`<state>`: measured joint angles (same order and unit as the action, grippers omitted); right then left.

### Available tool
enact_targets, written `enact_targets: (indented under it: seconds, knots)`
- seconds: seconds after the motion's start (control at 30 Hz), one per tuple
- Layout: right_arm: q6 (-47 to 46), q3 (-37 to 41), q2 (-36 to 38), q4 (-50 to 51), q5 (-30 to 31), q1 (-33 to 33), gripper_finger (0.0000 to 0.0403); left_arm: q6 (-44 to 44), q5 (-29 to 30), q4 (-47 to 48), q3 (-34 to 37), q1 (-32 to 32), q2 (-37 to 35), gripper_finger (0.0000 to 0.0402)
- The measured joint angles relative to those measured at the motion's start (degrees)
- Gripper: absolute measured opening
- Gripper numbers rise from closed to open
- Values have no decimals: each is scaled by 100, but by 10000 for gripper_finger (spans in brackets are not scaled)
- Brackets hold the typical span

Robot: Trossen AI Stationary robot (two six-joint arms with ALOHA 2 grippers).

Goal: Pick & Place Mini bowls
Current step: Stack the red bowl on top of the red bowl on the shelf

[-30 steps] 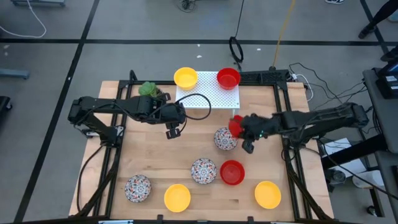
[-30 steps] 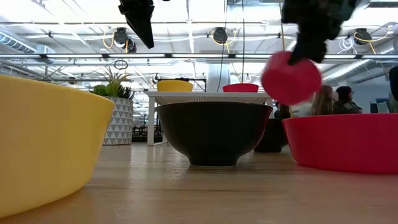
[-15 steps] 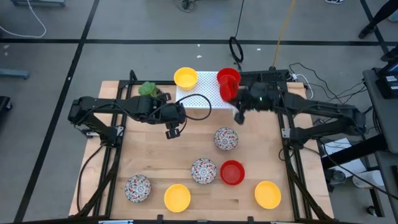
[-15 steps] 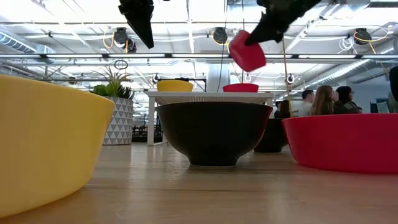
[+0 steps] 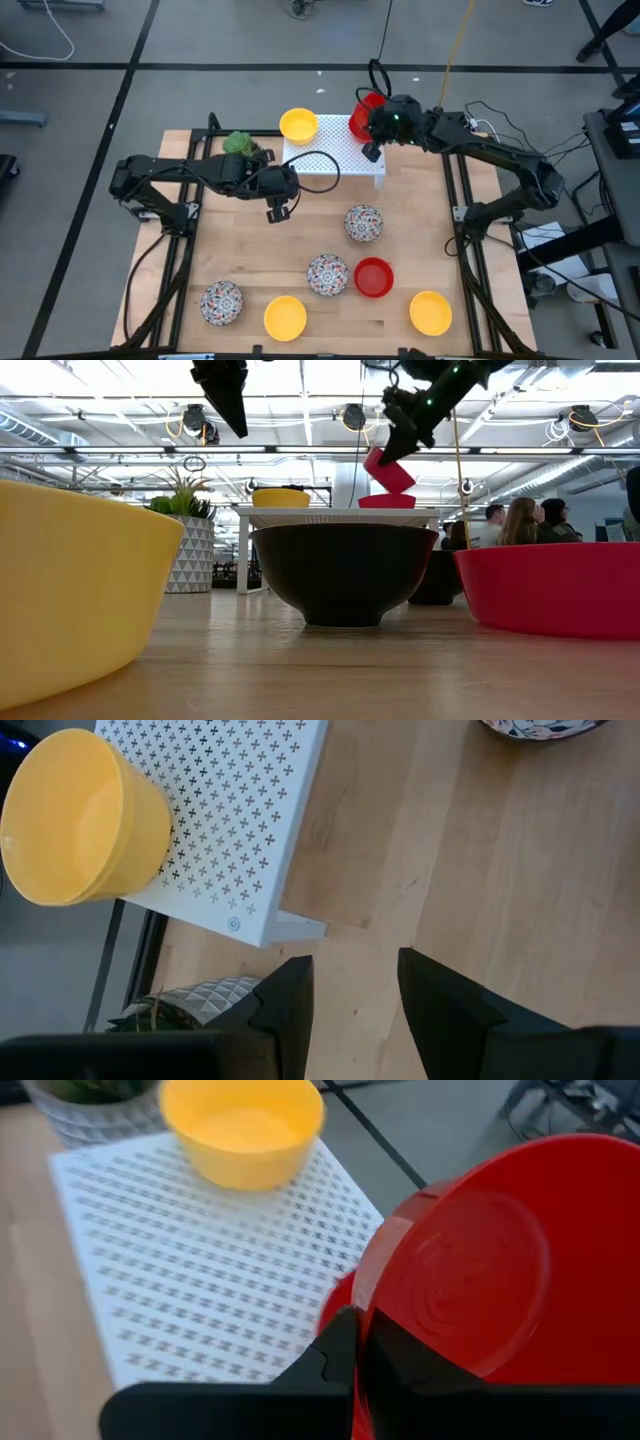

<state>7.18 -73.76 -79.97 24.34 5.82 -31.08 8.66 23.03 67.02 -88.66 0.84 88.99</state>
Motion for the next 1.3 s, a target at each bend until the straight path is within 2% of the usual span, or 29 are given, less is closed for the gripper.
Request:
enact_targets:
  seconds: [0.27,0.97,1.3]
  knots:
    - [113,0,-263,218,-8,-115,0,22,0,24,0,0,0,152]
    - [144,8,-271,217,-8,-108,7,12,0,44,0,0,0,152]
    - [146,370,-269,-16,-8,-108,5,12,0,46,0,0,0,152]
